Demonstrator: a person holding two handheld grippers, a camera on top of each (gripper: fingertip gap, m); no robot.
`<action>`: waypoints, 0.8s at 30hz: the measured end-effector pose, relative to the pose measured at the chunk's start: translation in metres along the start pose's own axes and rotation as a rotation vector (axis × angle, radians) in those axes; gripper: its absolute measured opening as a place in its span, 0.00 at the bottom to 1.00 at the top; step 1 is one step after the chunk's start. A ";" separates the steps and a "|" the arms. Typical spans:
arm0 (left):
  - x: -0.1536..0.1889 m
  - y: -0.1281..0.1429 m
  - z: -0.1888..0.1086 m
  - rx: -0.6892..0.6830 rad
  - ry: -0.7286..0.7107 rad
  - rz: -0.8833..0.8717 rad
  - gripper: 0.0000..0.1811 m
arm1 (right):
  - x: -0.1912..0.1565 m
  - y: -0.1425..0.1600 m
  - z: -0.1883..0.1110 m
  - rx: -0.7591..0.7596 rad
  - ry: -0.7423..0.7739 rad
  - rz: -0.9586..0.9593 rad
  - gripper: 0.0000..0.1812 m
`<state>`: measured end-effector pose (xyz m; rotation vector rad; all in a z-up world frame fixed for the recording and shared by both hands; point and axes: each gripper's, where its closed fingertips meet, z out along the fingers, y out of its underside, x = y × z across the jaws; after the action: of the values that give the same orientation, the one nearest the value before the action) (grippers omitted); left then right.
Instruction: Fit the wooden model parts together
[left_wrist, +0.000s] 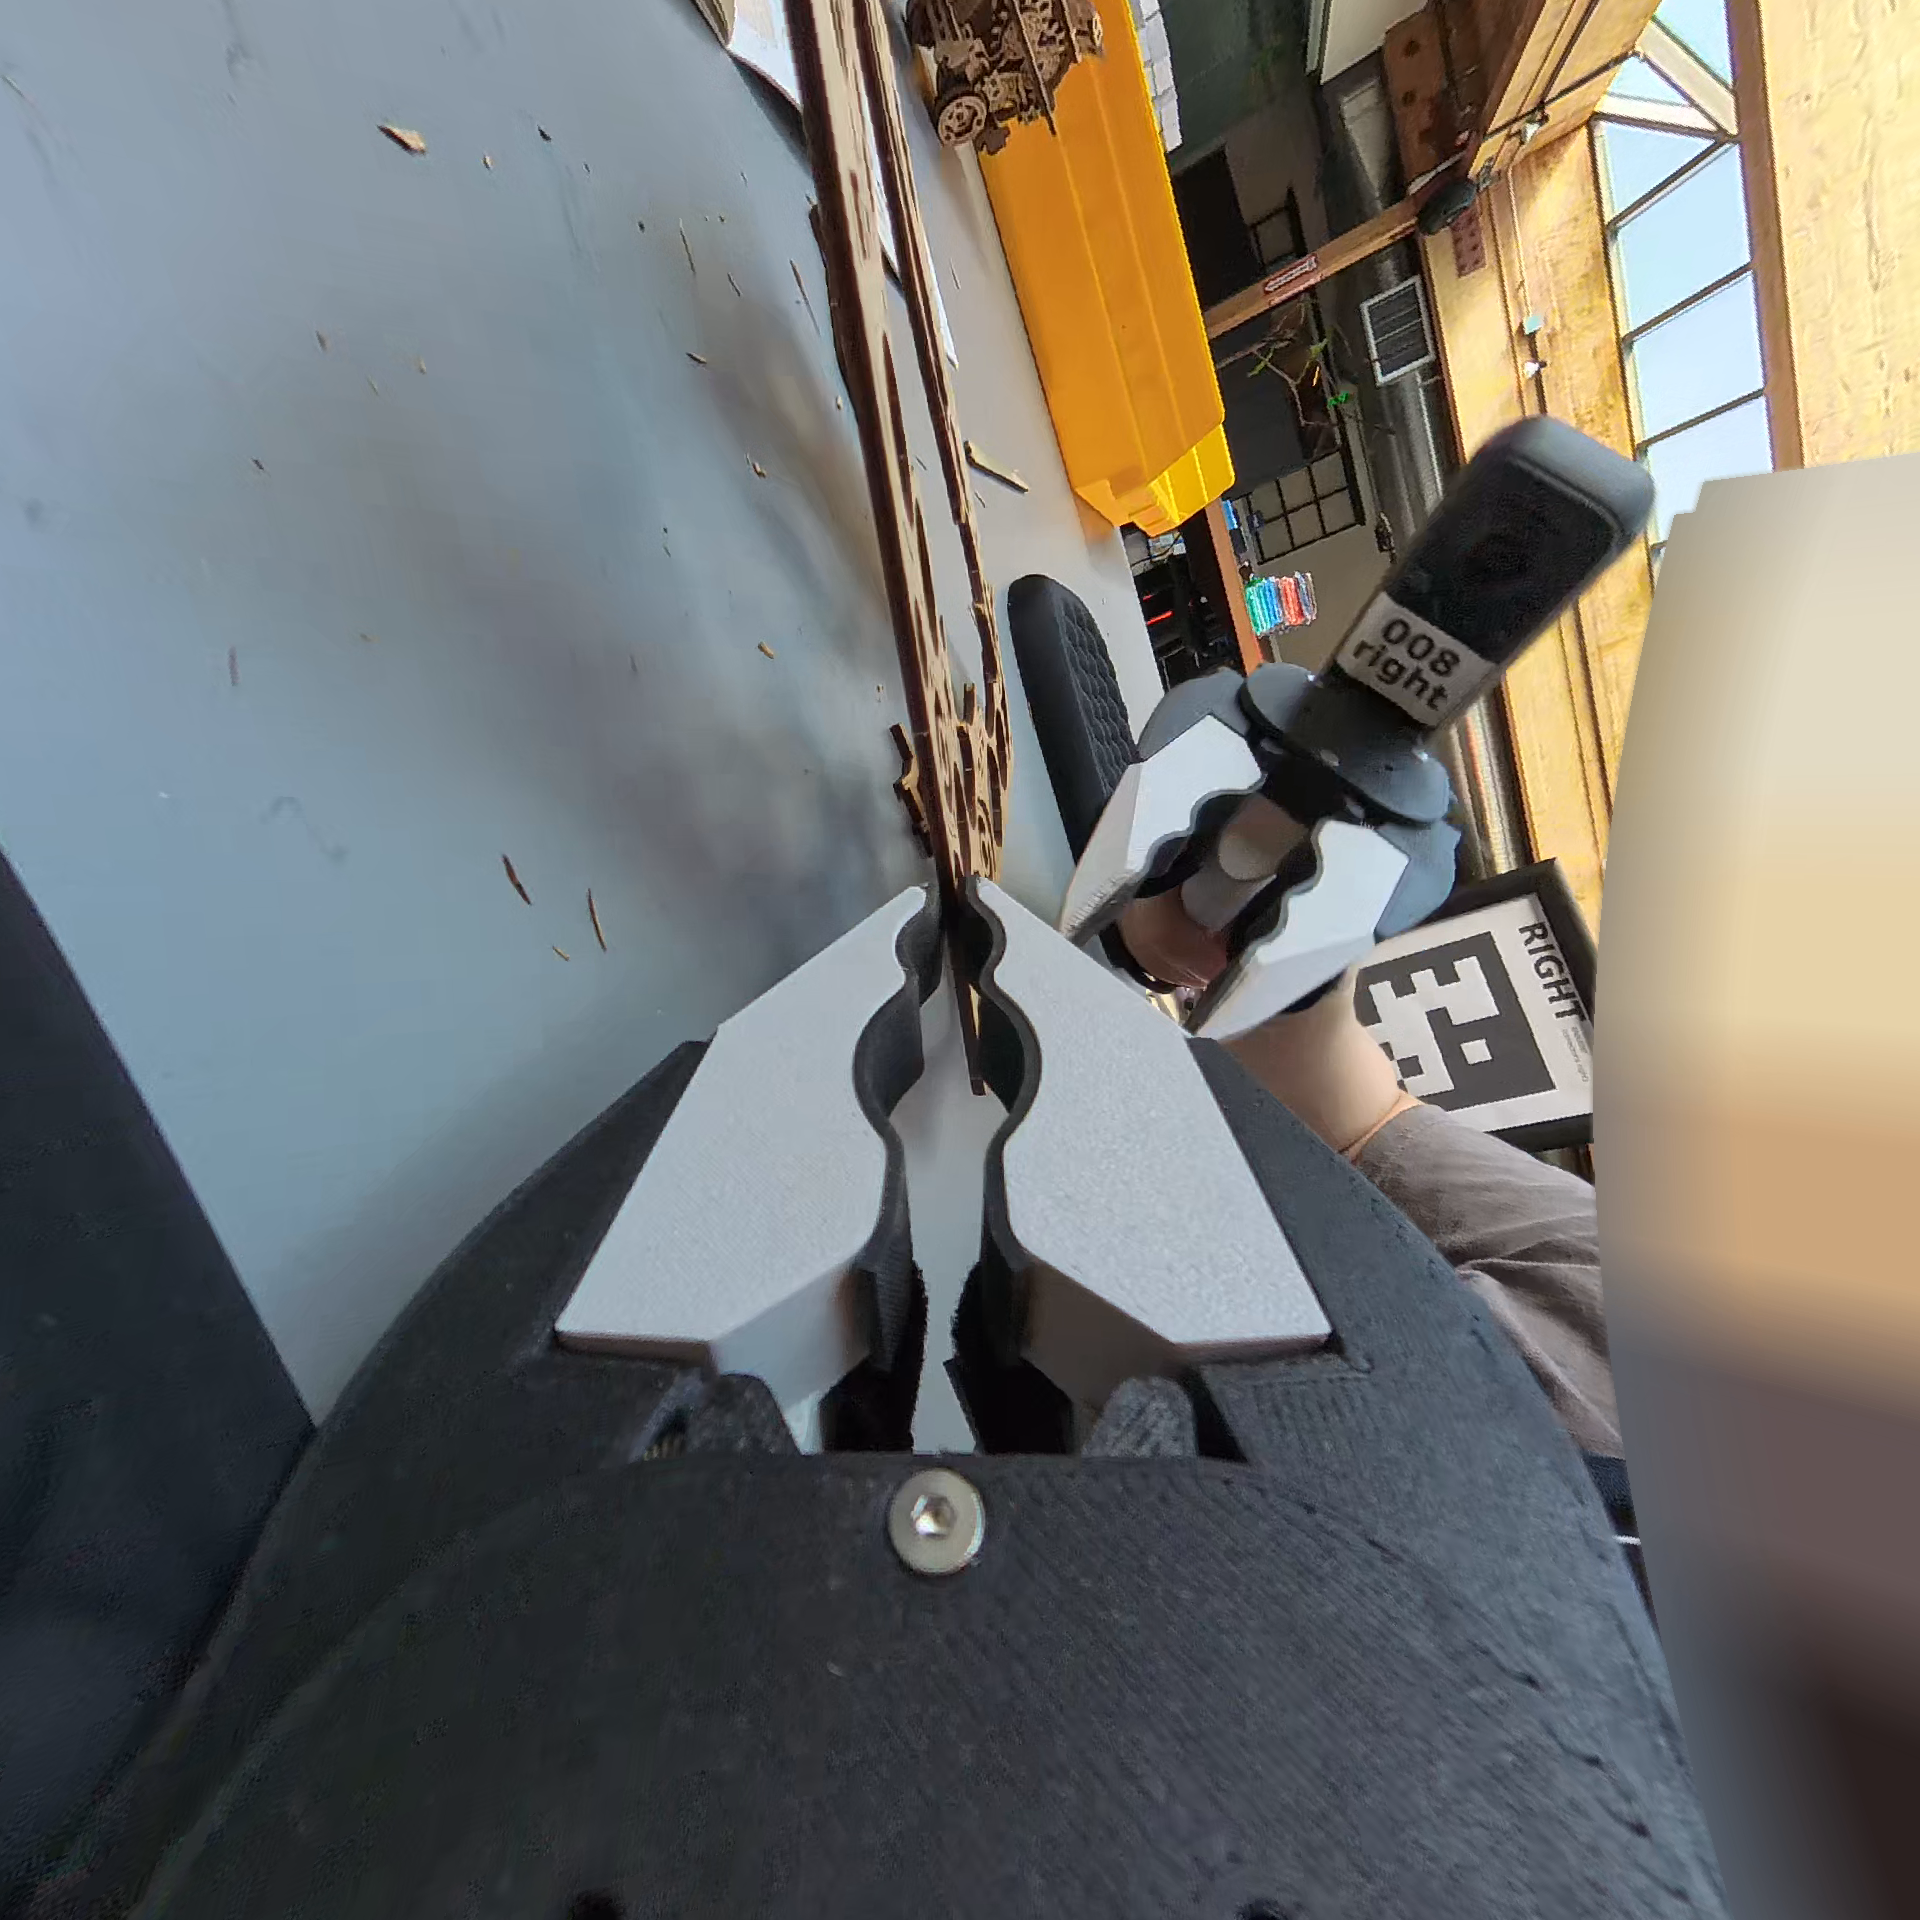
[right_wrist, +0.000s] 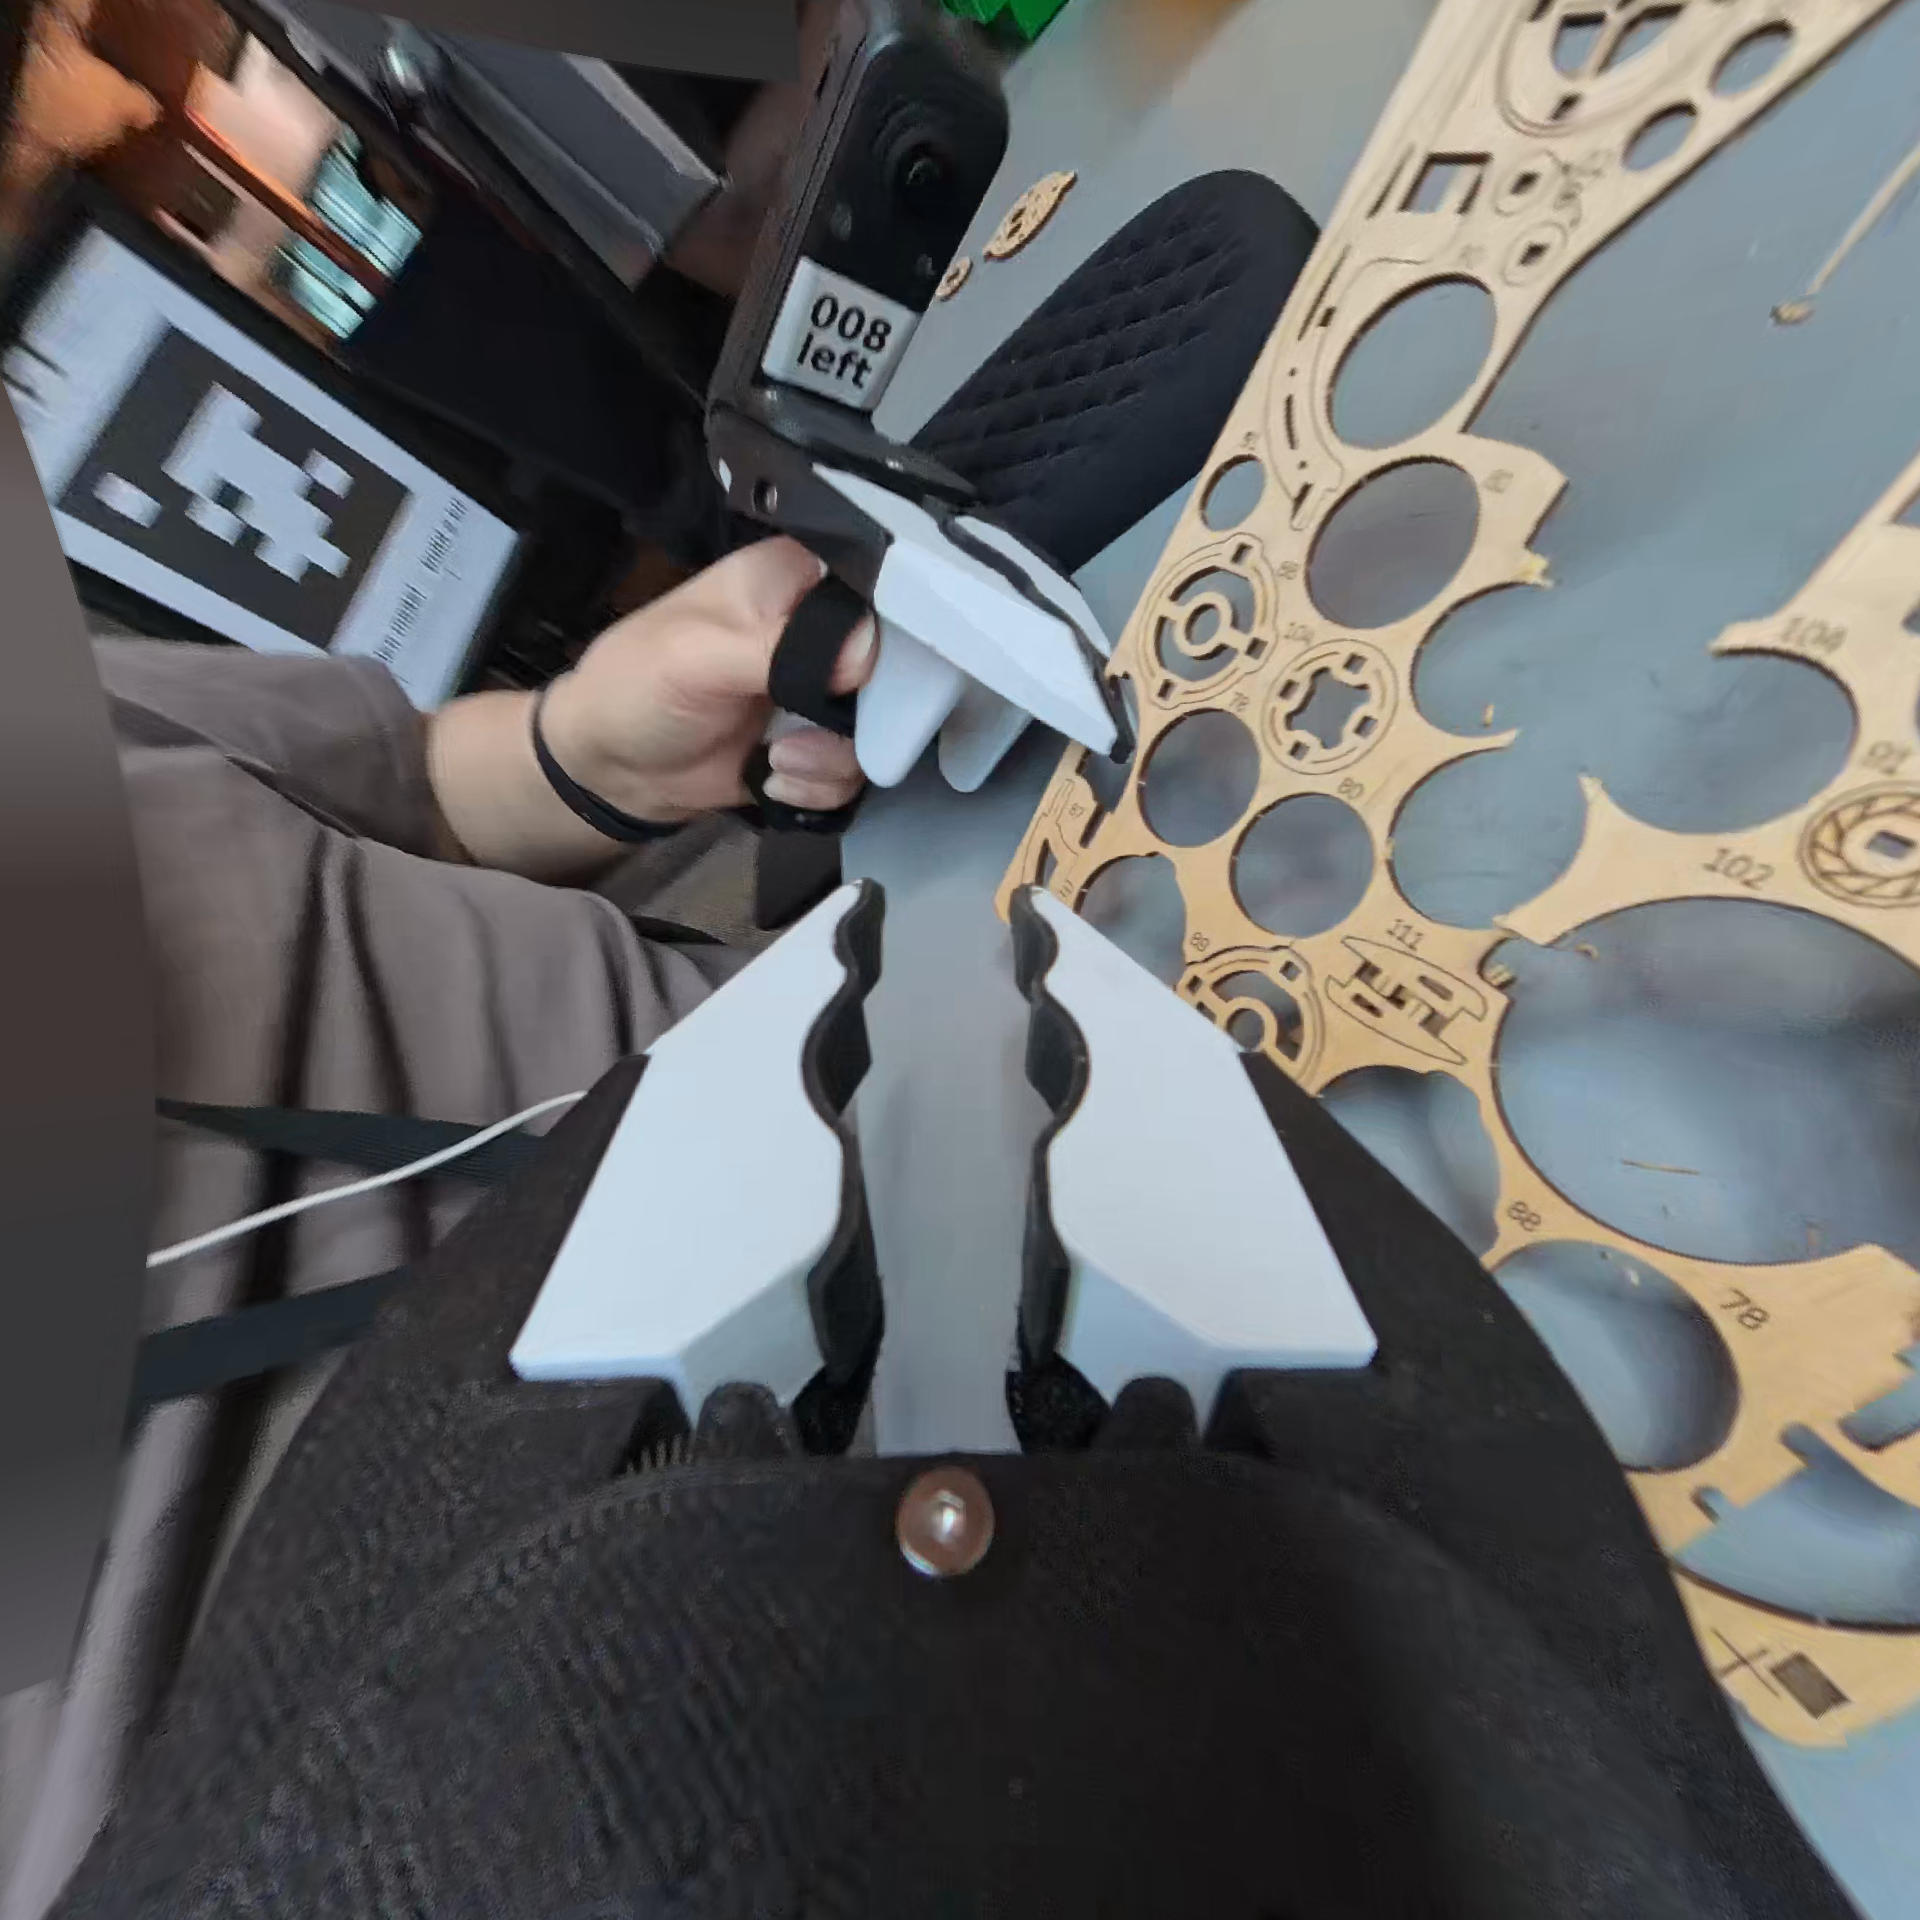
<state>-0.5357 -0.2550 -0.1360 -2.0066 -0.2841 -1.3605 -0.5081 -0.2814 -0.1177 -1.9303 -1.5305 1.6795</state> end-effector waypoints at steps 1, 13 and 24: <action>0.000 0.000 0.000 0.006 -0.003 0.007 0.00 | 0.004 -0.003 0.000 0.005 -0.019 0.072 0.12; -0.003 0.000 -0.001 0.019 -0.030 0.022 0.00 | 0.026 0.011 0.028 -0.151 0.113 0.231 0.14; -0.002 -0.002 -0.003 0.044 -0.032 0.040 0.00 | 0.034 0.007 0.031 -0.022 0.155 0.340 0.07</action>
<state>-0.5395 -0.2550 -0.1368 -1.9886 -0.2849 -1.2878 -0.5337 -0.2740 -0.1554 -2.3777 -1.2244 1.5855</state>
